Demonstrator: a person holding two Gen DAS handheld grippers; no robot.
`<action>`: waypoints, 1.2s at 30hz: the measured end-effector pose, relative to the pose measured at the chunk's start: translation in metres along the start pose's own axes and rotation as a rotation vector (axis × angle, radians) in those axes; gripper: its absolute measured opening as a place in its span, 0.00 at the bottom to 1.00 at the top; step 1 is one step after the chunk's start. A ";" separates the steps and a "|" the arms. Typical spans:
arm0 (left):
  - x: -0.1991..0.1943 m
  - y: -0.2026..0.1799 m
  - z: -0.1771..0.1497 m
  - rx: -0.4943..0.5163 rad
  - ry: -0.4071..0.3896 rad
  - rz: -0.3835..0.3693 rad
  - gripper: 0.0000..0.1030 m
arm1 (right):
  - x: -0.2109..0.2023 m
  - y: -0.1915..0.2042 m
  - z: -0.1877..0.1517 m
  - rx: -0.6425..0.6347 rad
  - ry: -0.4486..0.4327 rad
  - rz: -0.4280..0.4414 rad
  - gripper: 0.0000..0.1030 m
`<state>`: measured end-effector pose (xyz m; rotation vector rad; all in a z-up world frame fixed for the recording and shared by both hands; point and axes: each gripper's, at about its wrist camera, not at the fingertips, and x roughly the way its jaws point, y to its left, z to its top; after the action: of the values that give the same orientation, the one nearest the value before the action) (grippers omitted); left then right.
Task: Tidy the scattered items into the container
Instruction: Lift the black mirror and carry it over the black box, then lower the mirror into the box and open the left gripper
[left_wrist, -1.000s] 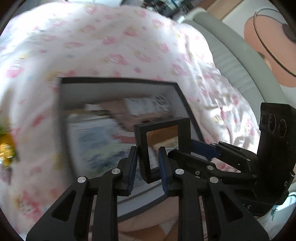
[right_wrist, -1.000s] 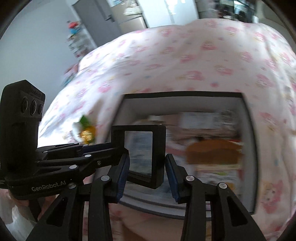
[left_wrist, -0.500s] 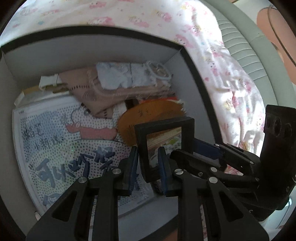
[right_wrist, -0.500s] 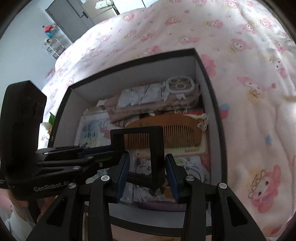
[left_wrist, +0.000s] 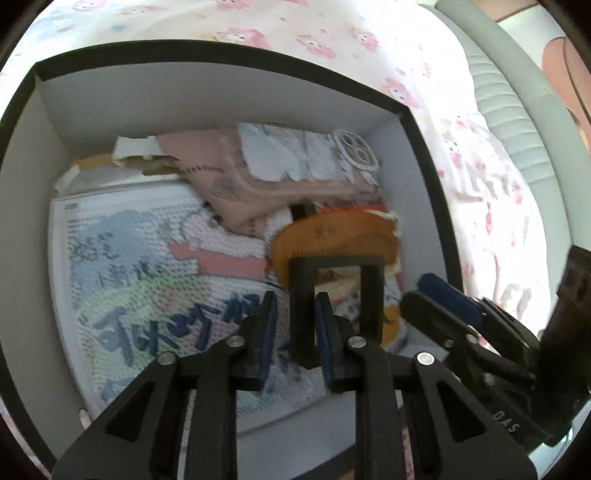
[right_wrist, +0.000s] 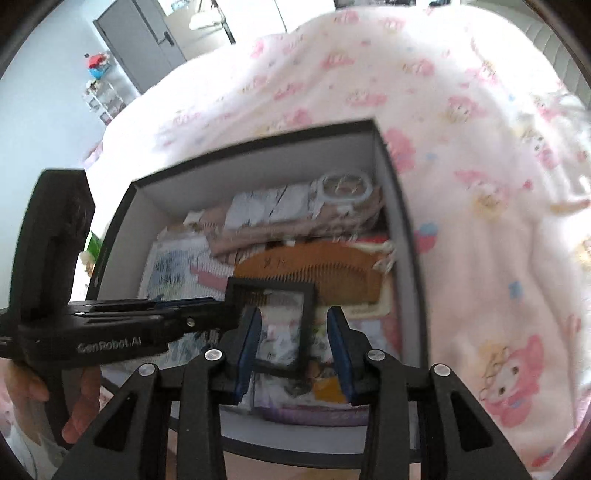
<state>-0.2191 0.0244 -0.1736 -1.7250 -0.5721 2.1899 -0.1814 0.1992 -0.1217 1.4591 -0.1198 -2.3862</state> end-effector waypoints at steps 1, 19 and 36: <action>0.002 -0.002 0.000 0.000 0.002 0.000 0.16 | 0.000 -0.001 0.000 0.001 -0.002 -0.011 0.33; 0.009 -0.023 -0.018 0.029 0.071 -0.062 0.10 | -0.004 0.000 -0.005 -0.013 0.011 -0.049 0.33; 0.019 -0.045 -0.031 0.053 0.131 -0.182 0.10 | -0.013 -0.010 -0.020 -0.003 0.007 -0.120 0.33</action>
<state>-0.1943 0.0769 -0.1743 -1.7026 -0.6064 1.9352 -0.1609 0.2145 -0.1226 1.5134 -0.0282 -2.4737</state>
